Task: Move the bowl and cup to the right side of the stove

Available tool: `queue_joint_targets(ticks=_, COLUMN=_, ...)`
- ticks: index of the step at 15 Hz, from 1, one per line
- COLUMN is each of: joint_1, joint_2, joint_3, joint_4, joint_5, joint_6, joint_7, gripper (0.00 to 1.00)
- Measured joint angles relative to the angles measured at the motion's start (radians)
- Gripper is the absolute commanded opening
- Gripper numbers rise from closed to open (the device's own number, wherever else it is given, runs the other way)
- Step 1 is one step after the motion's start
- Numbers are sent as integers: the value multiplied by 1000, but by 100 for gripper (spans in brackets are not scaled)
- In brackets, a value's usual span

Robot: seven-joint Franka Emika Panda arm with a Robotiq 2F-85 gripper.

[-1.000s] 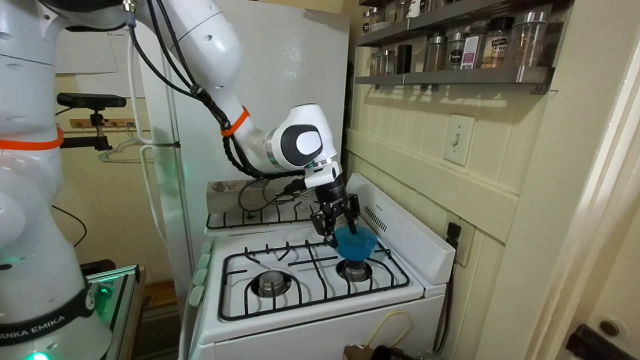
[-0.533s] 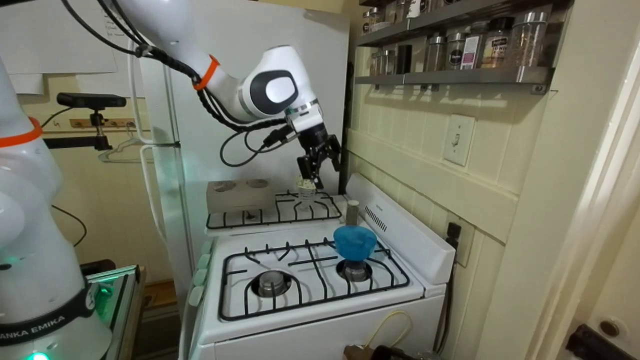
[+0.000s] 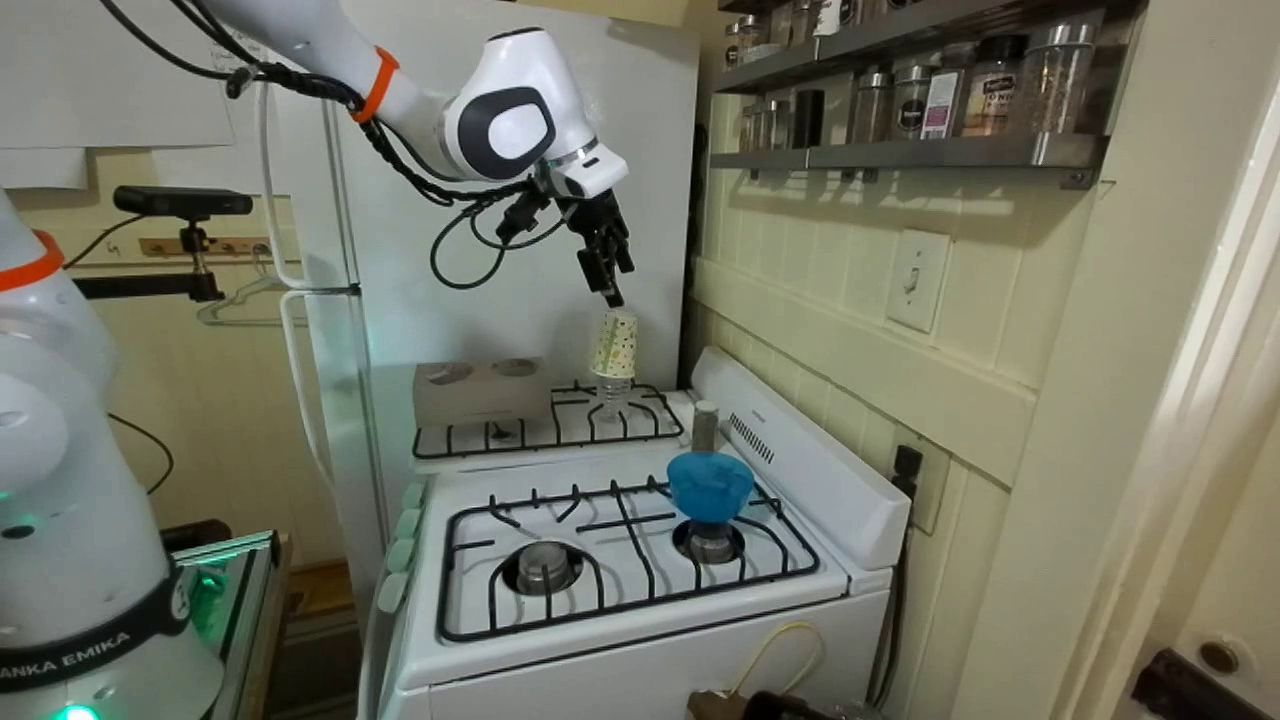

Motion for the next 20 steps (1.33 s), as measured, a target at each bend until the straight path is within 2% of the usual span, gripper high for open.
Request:
queue_joint_targets(ticks=6, joint_1=19, joint_2=32, joint_3=-18, joint_4=22, joint_5=19, joint_6=6, joint_7=-47, gripper=100)
queue_joint_targets(ticks=8, joint_1=2, joint_2=34, joint_3=0, joint_4=24, joint_5=22, joint_6=8, joint_7=-57, gripper=100)
queue_joint_targets(ticks=10, joint_1=1, joint_2=65, joint_3=20, joint_4=43, joint_5=62, joint_6=50, joint_7=-134, gripper=100)
queue_joint_targets(ticks=14, joint_1=21, joint_2=237, joint_3=77, joint_4=186, joint_5=192, joint_6=75, joint_7=-359, gripper=100)
queue_joint_targets(ticks=17, joint_1=25, joint_2=378, joint_3=118, joint_4=325, joint_5=278, joint_6=-9, joint_7=-502, gripper=100)
queue_joint_targets(ticks=20, joint_1=25, joint_2=479, joint_3=131, joint_4=448, joint_5=285, joint_6=-139, joint_7=-573, gripper=100)
